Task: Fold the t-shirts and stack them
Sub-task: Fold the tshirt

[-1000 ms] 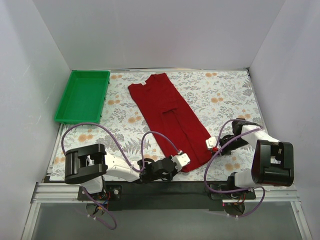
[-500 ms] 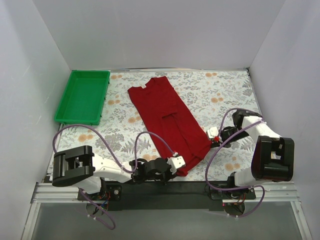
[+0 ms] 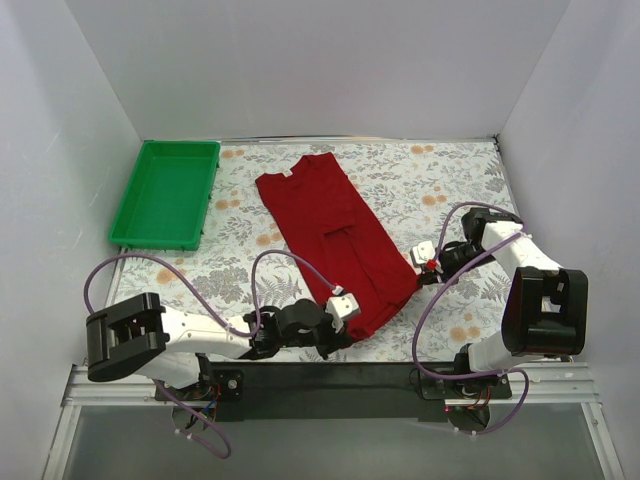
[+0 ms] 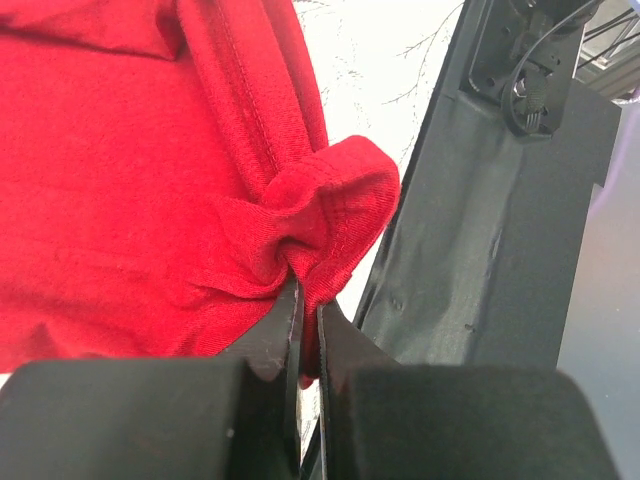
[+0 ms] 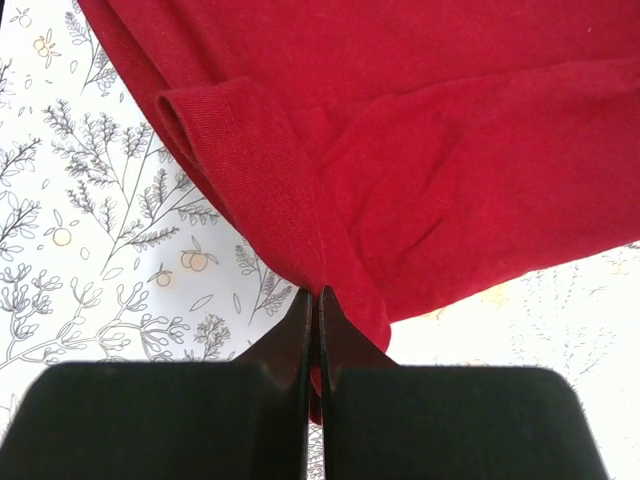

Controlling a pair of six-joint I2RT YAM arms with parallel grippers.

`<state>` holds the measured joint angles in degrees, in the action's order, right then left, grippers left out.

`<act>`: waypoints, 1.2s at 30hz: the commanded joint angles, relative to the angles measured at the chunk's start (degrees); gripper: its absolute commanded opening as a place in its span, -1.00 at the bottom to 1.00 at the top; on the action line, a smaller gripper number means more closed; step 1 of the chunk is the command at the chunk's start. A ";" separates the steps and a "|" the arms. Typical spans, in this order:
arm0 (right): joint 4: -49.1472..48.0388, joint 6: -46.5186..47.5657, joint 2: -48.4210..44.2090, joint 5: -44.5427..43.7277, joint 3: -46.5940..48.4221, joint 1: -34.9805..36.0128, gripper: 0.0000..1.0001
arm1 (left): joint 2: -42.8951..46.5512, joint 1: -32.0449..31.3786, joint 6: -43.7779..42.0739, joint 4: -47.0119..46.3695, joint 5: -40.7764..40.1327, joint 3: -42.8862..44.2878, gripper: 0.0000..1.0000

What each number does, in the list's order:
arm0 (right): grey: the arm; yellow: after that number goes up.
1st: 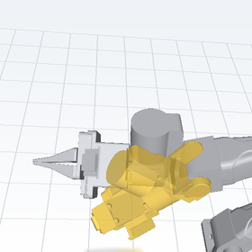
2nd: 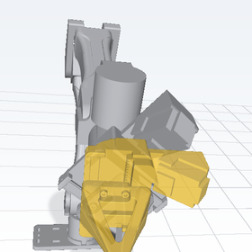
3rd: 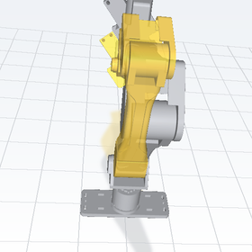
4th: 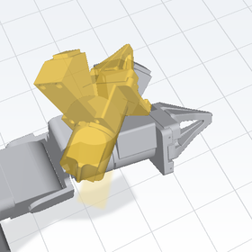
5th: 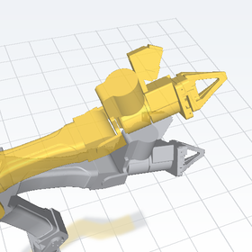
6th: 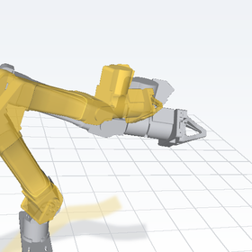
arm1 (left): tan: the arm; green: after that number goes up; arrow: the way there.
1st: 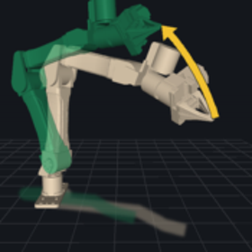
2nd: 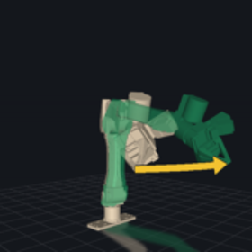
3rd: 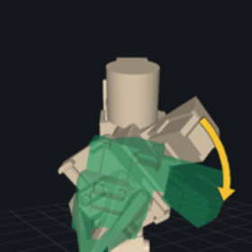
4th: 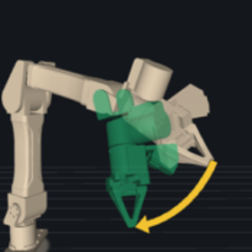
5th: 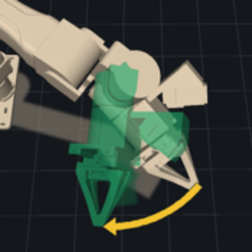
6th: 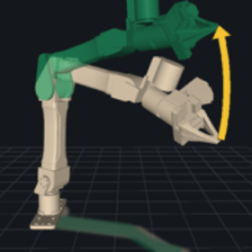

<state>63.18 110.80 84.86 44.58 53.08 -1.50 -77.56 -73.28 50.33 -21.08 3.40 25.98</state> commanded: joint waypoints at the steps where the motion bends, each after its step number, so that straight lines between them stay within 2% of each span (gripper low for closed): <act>1: 0.72 -1.02 0.48 1.74 2.99 0.53 -0.97 | 2.85 0.68 0.74 0.51 2.66 -1.19 -1.00; 36: 0.46 -9.38 6.90 3.24 14.86 5.71 -0.97 | 9.71 8.23 3.37 0.25 8.82 -3.92 -1.00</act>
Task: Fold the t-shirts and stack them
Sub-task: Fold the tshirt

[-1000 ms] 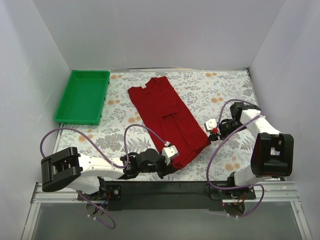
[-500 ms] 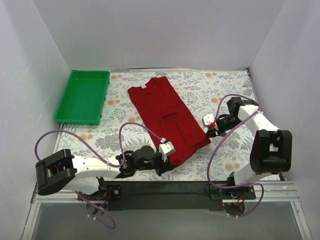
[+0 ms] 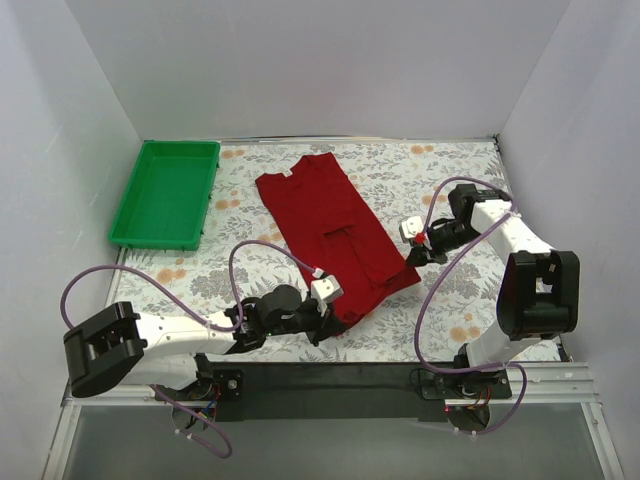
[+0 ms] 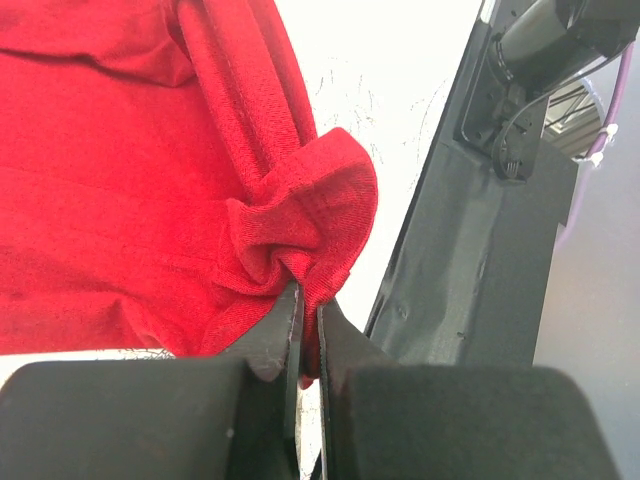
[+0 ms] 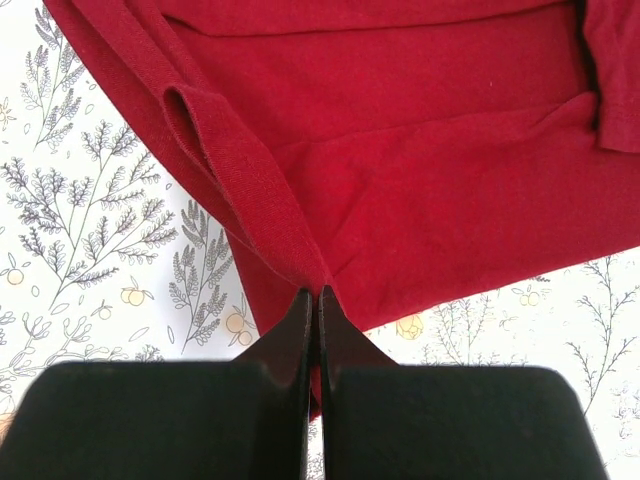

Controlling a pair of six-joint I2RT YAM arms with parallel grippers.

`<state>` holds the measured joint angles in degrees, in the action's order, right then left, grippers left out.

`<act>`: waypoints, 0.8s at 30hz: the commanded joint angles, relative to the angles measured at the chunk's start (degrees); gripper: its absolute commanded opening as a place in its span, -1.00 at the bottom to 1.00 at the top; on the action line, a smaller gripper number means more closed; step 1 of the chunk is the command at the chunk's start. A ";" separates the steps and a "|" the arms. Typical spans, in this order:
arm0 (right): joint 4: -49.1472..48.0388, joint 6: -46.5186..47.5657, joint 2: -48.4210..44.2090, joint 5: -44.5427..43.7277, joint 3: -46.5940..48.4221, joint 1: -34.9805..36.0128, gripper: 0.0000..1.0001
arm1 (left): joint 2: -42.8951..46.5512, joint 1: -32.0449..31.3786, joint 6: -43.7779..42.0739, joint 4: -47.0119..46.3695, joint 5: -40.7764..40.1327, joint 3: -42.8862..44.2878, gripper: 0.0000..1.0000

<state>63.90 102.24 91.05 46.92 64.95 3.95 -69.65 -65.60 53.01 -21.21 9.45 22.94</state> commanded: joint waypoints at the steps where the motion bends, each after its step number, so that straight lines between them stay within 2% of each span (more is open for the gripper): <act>1: -0.18 -1.07 0.89 0.90 3.34 0.36 -0.97 | 1.88 1.00 0.77 0.21 2.94 -1.05 -1.00; 24: -1.76 -8.19 5.90 -0.33 11.34 4.05 -0.97 | 3.73 5.13 2.44 -0.15 6.98 -1.58 -1.00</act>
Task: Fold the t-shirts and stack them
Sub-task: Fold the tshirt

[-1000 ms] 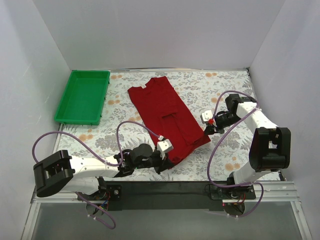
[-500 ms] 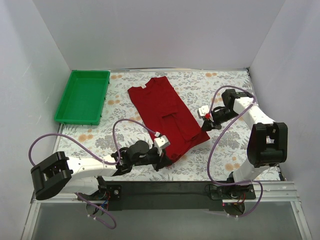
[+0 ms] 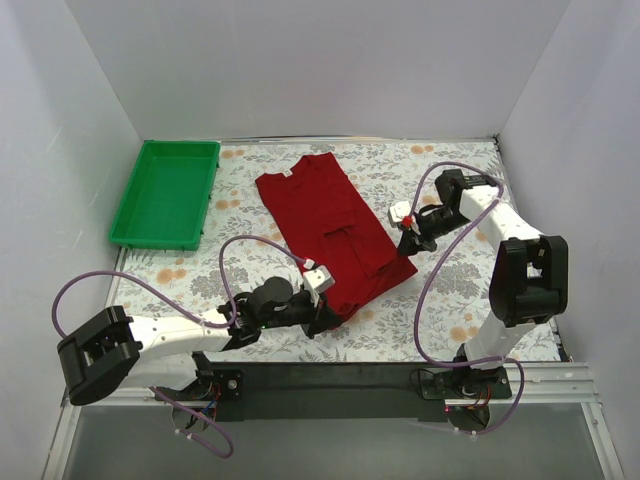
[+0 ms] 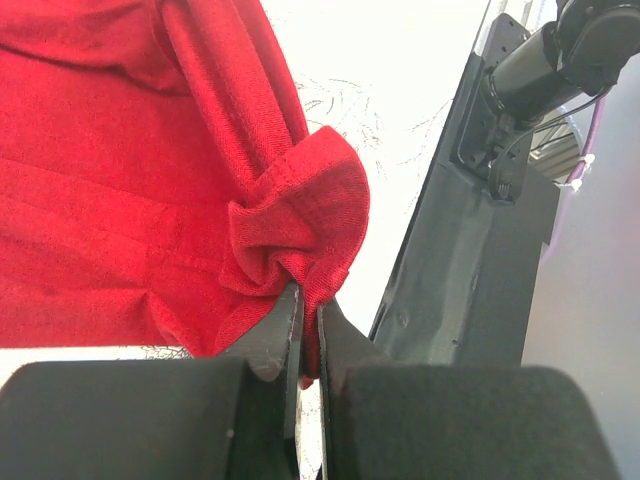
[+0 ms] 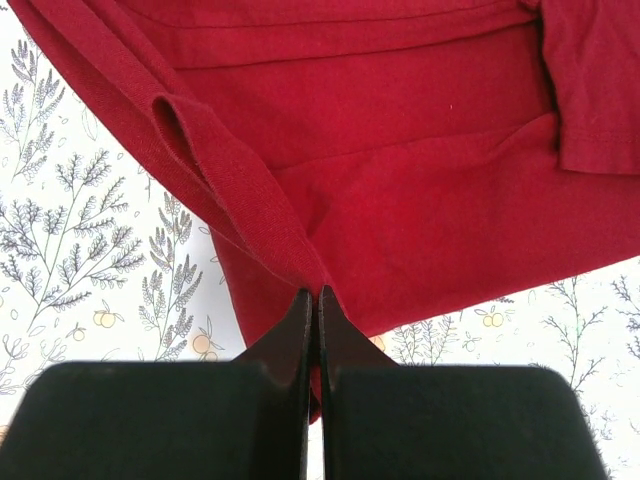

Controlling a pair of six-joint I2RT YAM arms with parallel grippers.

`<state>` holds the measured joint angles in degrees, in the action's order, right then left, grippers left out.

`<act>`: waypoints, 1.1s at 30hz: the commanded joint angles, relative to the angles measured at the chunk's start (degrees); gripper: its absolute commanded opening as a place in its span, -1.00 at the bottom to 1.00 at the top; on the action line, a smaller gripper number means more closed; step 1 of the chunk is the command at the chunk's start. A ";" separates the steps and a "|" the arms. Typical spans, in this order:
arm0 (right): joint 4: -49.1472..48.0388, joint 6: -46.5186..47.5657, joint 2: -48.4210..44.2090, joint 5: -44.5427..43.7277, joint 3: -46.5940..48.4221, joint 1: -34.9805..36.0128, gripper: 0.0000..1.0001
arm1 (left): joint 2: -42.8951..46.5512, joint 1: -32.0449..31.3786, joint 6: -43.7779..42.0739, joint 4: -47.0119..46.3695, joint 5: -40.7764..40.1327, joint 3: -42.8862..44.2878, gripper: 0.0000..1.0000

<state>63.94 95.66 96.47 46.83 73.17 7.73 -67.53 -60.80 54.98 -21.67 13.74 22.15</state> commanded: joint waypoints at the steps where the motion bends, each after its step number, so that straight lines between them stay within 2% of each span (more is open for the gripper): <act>1: -1.80 -2.05 0.74 -0.33 3.47 0.36 -0.97 | 1.61 0.67 0.56 0.23 2.96 -0.79 -1.00; 12: -3.30 -7.14 4.34 -1.13 8.30 2.29 -0.97 | 1.70 4.19 3.11 -0.30 6.99 -0.53 -1.00; 21: -5.58 -14.18 9.53 -1.92 15.25 4.31 -0.97 | 1.52 10.43 6.36 -0.21 10.78 -0.09 -1.00; 26: -7.25 -17.43 12.60 -3.14 18.15 5.54 -0.97 | 1.70 16.14 7.25 0.93 11.75 0.43 -1.00; 33: -9.19 -21.91 15.15 -4.20 20.17 5.72 -0.97 | -5.85 25.46 4.00 1.37 16.48 6.14 -1.00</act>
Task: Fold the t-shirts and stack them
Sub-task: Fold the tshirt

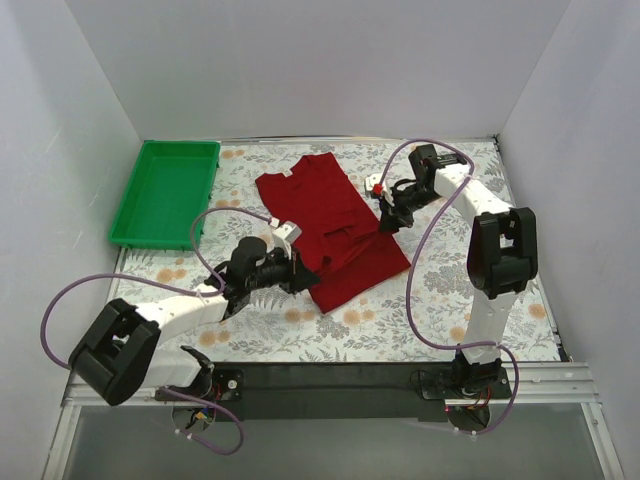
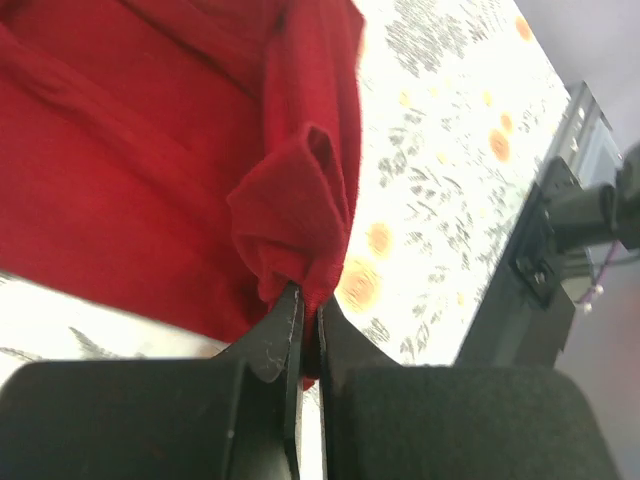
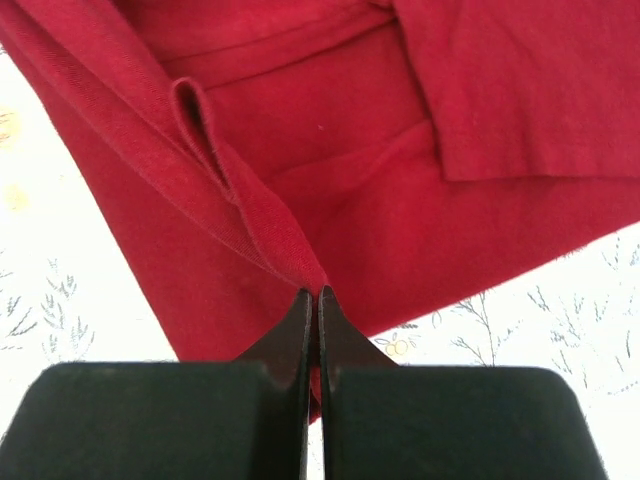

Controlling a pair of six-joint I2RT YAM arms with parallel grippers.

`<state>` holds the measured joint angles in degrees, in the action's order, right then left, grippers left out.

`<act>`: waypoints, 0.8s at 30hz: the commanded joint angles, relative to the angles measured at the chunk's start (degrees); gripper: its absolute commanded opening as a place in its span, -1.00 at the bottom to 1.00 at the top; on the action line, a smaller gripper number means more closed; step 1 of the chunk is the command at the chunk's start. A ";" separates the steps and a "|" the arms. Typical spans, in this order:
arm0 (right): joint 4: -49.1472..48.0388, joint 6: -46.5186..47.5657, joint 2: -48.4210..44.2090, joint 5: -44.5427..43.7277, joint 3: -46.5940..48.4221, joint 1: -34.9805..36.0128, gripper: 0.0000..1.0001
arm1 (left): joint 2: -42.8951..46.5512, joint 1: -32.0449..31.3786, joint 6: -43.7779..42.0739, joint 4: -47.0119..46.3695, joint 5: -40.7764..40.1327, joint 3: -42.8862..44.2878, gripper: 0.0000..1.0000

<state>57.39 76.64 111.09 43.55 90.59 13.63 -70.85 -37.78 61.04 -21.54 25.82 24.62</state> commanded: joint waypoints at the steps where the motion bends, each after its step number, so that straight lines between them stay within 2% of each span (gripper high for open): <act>1: -3.15 -3.95 0.71 -1.18 3.19 -0.18 -0.97 | -3.67 3.93 -2.50 2.02 4.93 5.77 -1.00; 6: -5.09 -7.29 1.94 -2.24 4.25 -0.18 -0.97 | -9.39 6.66 -5.75 3.96 7.22 9.92 -1.00; 13: -8.34 -12.92 3.34 -2.15 6.27 -0.09 -0.97 | -9.48 11.67 -6.81 4.41 7.92 9.83 -1.00; 24: -11.42 -20.39 8.09 -2.77 11.98 0.96 -0.97 | -13.96 15.10 -6.63 3.96 8.19 12.73 -1.00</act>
<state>48.60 59.48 117.89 40.88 99.63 14.41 -84.64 -23.64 55.40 -18.04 33.39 35.51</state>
